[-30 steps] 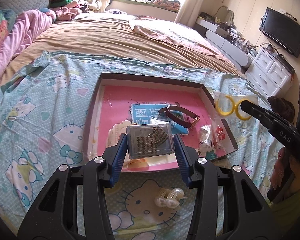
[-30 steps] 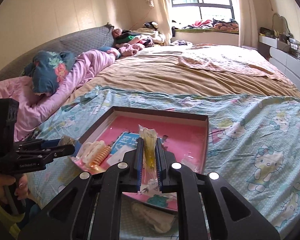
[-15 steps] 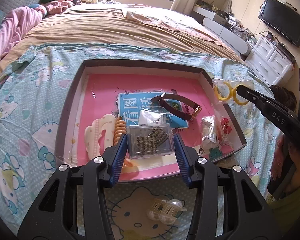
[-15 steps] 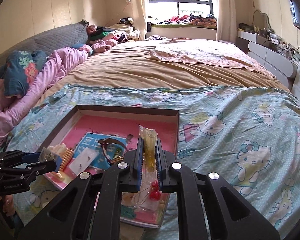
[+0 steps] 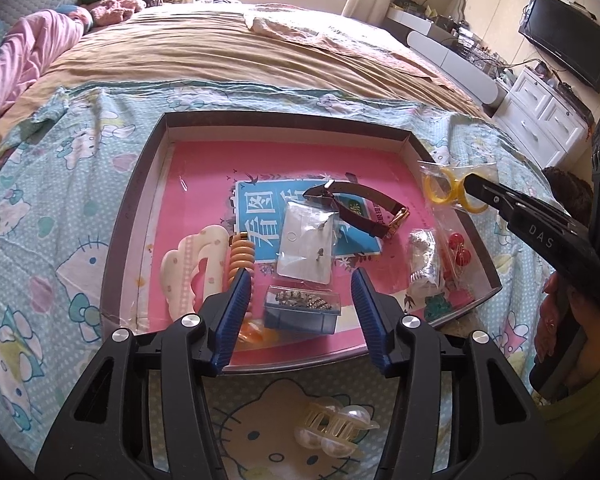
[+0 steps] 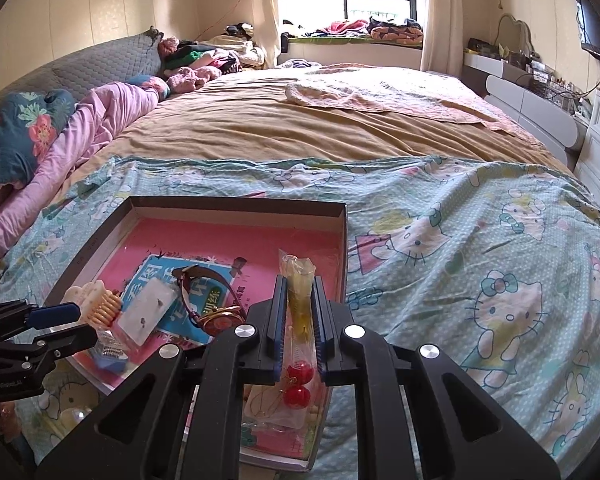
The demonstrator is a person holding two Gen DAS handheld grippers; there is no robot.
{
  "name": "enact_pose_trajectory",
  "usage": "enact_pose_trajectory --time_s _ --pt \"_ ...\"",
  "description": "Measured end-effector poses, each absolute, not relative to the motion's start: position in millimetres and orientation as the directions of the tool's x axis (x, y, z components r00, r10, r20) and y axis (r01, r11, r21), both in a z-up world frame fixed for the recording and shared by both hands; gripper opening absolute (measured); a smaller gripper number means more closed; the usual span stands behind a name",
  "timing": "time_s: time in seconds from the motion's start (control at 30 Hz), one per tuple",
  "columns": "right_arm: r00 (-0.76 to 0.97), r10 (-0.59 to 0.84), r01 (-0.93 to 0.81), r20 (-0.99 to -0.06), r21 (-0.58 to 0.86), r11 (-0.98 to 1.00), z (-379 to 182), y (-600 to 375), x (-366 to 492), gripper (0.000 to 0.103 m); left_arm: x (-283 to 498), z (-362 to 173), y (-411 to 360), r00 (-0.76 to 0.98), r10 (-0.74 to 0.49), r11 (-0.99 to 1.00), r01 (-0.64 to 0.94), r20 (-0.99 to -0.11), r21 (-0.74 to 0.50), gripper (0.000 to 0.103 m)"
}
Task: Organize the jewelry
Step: 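Carry the earring box into the tray with the left gripper while the right gripper carries the bangle bag there, then open both grippers to release the box and bangle bag in the tray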
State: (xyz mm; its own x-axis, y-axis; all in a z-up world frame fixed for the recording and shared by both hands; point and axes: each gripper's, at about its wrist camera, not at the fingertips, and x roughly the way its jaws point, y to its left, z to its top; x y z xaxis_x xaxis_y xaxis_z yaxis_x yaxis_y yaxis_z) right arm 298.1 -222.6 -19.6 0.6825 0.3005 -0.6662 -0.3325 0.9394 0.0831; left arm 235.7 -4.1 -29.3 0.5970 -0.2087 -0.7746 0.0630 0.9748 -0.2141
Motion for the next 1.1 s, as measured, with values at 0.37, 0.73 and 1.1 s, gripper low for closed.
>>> enact_pose_trajectory --time_s 0.37,0.73,1.1 --pt "0.699 0.348 -0.356 -0.625 0.117 0.927 -1 -222 275 0.062 228 -21 0 0.613 -0.210 0.973 0.058 -0.761 -0.222 0.055" --pt "0.728 0.392 -0.370 -0.563 0.159 0.915 30 -236 242 0.082 211 -1 4 0.652 -0.182 0.978 0.045 -0.736 -0.202 0.088" --pt "0.735 0.402 -0.381 -0.546 0.158 0.911 40 -245 213 0.096 188 12 5 0.673 -0.154 0.984 0.037 -0.723 -0.174 0.091"
